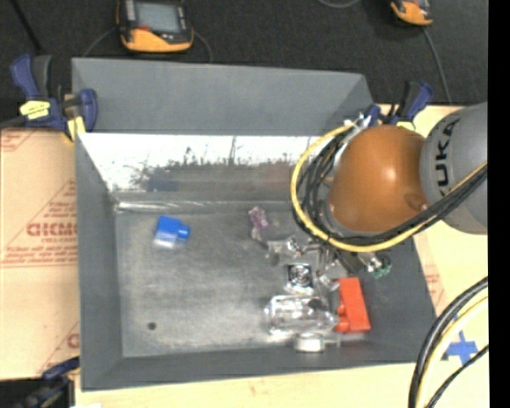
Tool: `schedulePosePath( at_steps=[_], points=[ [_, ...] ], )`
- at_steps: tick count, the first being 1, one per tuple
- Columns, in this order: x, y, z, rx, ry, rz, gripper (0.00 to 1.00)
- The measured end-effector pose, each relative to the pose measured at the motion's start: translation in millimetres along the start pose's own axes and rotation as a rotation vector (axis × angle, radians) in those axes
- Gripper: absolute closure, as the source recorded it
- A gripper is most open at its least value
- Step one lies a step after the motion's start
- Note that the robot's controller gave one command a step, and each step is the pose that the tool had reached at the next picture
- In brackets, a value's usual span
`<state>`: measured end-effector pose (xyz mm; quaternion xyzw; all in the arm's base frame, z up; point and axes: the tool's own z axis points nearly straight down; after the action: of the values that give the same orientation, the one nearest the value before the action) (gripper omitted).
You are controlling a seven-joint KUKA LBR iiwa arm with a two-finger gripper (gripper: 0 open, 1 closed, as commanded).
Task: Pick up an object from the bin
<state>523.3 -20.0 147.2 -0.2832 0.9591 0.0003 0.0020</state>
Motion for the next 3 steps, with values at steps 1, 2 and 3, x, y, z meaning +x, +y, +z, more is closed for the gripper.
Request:
schedulePosePath(
  at_steps=[1, 2, 3],
  points=[
    [-9.1, -57, 70, 0.000, 0.001, -0.442, 0.00],
    [-10.4, -56, 68, 0.000, -0.001, -0.440, 1.00],
    [-13.7, -65, 27, 0.005, -0.002, -0.456, 1.00]
  ],
)
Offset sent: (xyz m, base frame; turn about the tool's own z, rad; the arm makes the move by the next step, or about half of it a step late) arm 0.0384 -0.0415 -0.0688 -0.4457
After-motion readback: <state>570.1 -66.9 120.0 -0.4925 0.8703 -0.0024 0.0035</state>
